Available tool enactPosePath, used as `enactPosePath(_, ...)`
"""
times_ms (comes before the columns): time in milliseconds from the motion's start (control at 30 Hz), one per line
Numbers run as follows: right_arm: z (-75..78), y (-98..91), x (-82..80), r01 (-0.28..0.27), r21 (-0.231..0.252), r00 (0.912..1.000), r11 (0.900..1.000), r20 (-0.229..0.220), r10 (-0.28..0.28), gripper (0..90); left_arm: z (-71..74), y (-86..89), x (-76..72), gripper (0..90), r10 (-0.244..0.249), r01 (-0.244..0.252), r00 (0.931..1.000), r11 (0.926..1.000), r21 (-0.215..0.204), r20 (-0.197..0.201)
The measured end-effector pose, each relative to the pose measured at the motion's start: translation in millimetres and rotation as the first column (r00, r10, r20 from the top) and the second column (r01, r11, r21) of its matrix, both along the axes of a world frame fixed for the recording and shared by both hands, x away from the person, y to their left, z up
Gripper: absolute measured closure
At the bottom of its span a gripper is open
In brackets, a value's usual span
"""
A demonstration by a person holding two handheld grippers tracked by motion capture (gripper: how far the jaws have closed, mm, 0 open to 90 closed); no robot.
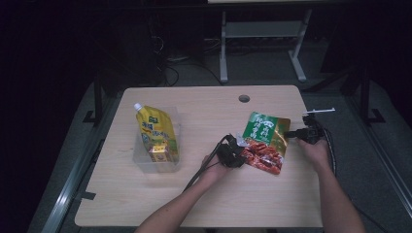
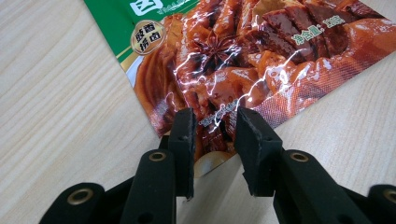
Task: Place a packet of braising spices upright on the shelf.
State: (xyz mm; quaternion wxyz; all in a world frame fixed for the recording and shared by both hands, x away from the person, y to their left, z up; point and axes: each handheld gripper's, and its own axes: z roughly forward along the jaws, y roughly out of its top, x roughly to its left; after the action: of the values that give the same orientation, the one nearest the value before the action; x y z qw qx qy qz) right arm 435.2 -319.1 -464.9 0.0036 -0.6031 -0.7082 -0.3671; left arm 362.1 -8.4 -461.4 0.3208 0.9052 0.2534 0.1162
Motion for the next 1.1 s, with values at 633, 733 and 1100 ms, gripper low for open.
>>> enactPosePath(633, 69.2, 30.2, -26.8, -0.068, -0.09, 0.9793, 0.9936, 0.184, 0.084, 90.0, 8.4, 9.0, -10.2, 57.6, 0.003, -0.003, 1.0, 0.9986, -0.053, 0.006)
enactPosePath(733, 86.8, 39.0, -32.6, -0.095, -0.094, 0.9711, 0.991, 0.21, 0.113, 90.0, 13.1, 13.7, -15.4, 55.7, 0.004, -0.003, 0.9999, 0.9975, -0.071, 0.013)
enactPosePath(1100, 133.9, 77.6, -51.5, -0.191, -0.128, 0.9333, 0.9732, 0.283, 0.22, 90.0, 24.7, 33.0, -39.0, 52.8, -0.029, 0.033, 0.9984, 0.9957, -0.087, 0.048)
